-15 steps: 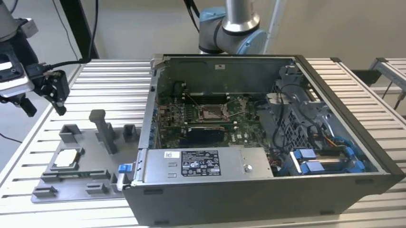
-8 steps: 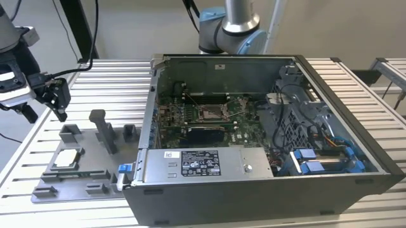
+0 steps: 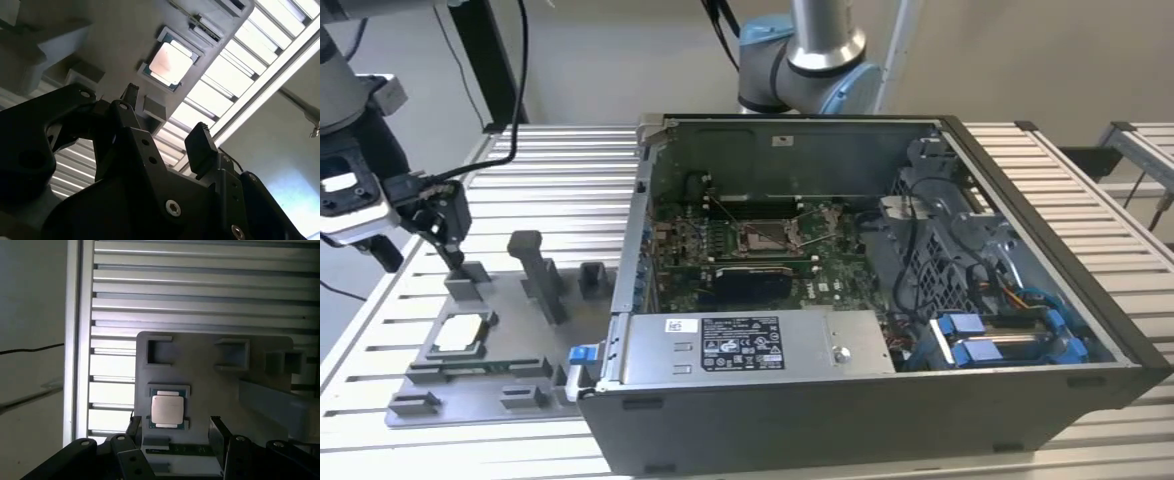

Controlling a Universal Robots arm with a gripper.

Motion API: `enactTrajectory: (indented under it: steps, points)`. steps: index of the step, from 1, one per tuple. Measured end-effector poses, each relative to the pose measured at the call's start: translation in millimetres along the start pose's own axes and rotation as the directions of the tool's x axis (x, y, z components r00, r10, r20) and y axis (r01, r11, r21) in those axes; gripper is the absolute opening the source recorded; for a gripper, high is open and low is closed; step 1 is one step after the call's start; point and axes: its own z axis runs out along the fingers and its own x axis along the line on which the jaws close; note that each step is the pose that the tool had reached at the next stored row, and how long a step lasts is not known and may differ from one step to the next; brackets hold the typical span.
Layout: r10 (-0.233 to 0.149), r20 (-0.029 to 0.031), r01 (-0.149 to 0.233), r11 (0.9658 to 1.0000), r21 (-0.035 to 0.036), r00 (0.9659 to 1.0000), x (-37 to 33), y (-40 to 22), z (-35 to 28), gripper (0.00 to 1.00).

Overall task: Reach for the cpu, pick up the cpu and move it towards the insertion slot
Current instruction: 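Pick up the cpu and move it towards the insertion slot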

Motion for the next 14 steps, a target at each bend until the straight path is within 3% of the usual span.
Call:
enactTrajectory:
  steps: [9, 14]
  points:
    - [0.0, 0.0025, 0.0, 1.0, 0.0, 1.0, 2.8, -1.3, 15.9, 1.0]
    - [0.0, 0.0029, 0.0, 1.0, 0.0001, 1.0, 3.1, -1.4, 17.4, 1.0]
